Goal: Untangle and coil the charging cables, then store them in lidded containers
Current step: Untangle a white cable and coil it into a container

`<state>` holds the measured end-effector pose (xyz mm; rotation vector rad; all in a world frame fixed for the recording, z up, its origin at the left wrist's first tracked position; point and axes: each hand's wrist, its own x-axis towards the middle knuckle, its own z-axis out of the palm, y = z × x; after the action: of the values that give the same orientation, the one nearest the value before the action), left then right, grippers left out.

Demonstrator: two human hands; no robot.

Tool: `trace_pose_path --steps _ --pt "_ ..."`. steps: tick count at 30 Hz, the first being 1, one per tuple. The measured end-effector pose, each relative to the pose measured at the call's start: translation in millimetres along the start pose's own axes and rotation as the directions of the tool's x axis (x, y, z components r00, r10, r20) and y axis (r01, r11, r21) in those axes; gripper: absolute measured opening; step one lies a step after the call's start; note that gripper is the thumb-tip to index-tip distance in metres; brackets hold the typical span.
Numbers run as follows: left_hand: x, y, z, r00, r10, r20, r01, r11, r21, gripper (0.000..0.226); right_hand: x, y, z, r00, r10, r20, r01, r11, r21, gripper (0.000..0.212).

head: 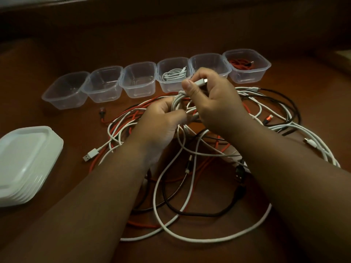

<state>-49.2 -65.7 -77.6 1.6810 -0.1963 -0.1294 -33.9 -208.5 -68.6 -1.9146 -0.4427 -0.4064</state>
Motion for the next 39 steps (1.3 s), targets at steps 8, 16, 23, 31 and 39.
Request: trace_pose_path --steps 8,16,23,31,39 --pt "0.4 3.7 -16.1 0.945 0.309 -0.110 -0.226 0.856 0.464 0.013 3.2 4.1 -5.4 0.996 0.011 -0.086 -0.020 0.994 -0.109 0.013" --pt "7.7 1.3 -18.7 0.887 0.349 -0.302 -0.251 0.914 0.318 0.015 12.3 2.6 -6.9 0.843 0.534 0.067 -0.401 0.541 0.739 0.019" --pt "-3.3 6.7 2.4 0.932 0.228 -0.281 -0.205 0.973 0.109 0.026 6.4 -3.8 0.9 0.834 0.528 0.158 -0.362 0.310 0.879 0.026" --pt "-10.4 4.6 14.0 0.992 0.083 -0.094 -0.103 0.966 -0.237 0.024 3.6 -1.3 5.5 0.843 0.537 0.040 -0.362 0.509 0.781 0.022" --pt "-0.8 2.6 7.5 0.995 -0.013 -0.102 -0.043 0.847 -0.530 0.030 7.7 9.4 13.0 0.803 0.588 0.094 -0.446 0.489 0.749 0.047"
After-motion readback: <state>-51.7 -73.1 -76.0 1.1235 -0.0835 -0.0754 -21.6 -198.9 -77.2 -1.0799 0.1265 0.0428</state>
